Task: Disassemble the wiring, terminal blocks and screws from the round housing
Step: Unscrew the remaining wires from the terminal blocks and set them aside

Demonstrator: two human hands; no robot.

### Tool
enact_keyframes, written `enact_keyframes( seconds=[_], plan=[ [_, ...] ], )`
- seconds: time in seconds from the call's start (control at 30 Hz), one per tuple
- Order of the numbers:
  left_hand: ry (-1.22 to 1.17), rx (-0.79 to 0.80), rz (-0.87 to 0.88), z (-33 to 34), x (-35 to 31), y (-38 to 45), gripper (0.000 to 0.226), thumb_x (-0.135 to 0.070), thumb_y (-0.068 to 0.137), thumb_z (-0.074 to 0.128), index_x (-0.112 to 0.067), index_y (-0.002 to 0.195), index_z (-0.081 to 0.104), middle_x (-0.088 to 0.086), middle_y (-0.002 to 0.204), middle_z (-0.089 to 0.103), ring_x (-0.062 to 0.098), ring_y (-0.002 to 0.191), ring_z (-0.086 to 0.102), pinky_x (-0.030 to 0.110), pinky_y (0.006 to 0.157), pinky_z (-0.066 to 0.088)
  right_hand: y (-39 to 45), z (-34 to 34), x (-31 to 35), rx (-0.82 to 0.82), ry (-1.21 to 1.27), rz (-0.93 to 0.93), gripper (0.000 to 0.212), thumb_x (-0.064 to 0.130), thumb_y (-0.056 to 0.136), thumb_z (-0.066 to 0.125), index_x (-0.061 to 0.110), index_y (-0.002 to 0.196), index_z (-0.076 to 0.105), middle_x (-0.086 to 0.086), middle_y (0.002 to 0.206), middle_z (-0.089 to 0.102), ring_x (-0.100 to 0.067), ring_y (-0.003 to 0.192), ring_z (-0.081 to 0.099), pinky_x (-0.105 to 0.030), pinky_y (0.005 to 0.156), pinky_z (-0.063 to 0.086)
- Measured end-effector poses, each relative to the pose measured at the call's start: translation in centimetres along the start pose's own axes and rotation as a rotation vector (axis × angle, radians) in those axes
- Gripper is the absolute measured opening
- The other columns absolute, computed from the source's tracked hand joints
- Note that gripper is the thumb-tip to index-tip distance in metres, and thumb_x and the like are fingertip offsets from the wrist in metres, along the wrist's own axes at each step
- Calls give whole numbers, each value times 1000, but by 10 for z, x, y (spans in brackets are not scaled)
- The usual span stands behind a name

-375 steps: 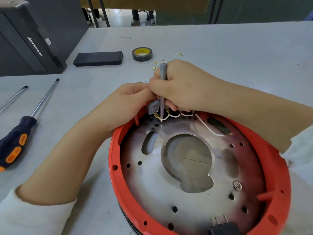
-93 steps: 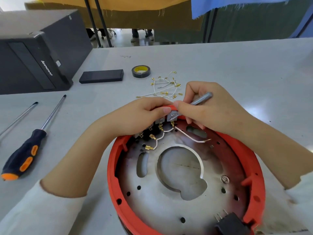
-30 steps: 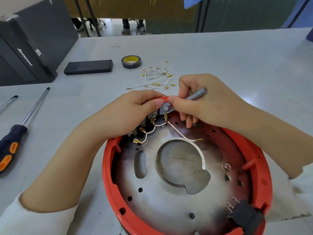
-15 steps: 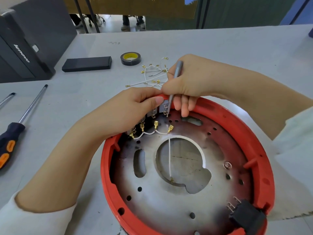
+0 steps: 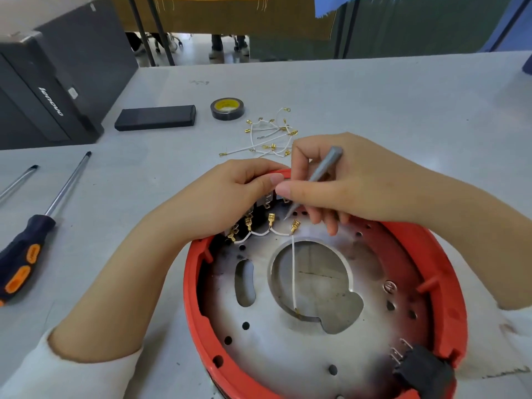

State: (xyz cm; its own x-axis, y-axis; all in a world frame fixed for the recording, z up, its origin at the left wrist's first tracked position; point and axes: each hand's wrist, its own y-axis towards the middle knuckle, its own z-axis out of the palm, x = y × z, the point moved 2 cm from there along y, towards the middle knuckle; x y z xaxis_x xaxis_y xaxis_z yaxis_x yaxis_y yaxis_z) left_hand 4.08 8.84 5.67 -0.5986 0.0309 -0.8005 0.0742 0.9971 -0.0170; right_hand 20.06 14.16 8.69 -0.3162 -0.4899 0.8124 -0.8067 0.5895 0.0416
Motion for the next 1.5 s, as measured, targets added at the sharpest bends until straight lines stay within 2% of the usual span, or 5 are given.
enact_keyframes(
  seconds=[0.37,0.57,0.87,1.27,1.5],
  plan=[
    [40,-17,-7,-1,3,2,28,-36,100,46,-37,121,64,-23,116,65,-2,112,58,34,106,42,-30,11,6,40,-898,-127,30,59,92,35,52,115,52,20,98,63,-4,91,59,-25,66,40],
    [26,-17,-14,0,4,2,27,-35,101,45,-38,119,64,-18,113,68,4,110,61,38,102,45,-21,33,12,-50,-1118,-154,28,48,95,37,35,100,61,6,63,37,-16,64,41,-25,47,16],
    [3,-19,-14,0,6,3,25,-35,101,45,-39,115,65,-20,105,69,2,103,62,35,100,46,-12,43,9,-17,-1138,-67,11,20,83,55,30,86,59,6,61,38,-8,50,28,-25,45,17],
    [-46,8,-11,-2,6,3,25,-32,101,46,-44,111,66,-20,110,68,3,109,60,33,102,43,-23,-2,29,-176,-984,-110,3,38,80,53,38,79,49,7,60,44,-15,60,41,-22,48,21],
    [-40,17,-30,-2,5,2,27,-37,100,45,-39,120,64,-28,117,63,-10,113,54,23,103,38,22,-40,9,-302,-407,158,10,31,78,63,33,69,61,20,50,60,2,52,59,-25,55,42]
  ],
)
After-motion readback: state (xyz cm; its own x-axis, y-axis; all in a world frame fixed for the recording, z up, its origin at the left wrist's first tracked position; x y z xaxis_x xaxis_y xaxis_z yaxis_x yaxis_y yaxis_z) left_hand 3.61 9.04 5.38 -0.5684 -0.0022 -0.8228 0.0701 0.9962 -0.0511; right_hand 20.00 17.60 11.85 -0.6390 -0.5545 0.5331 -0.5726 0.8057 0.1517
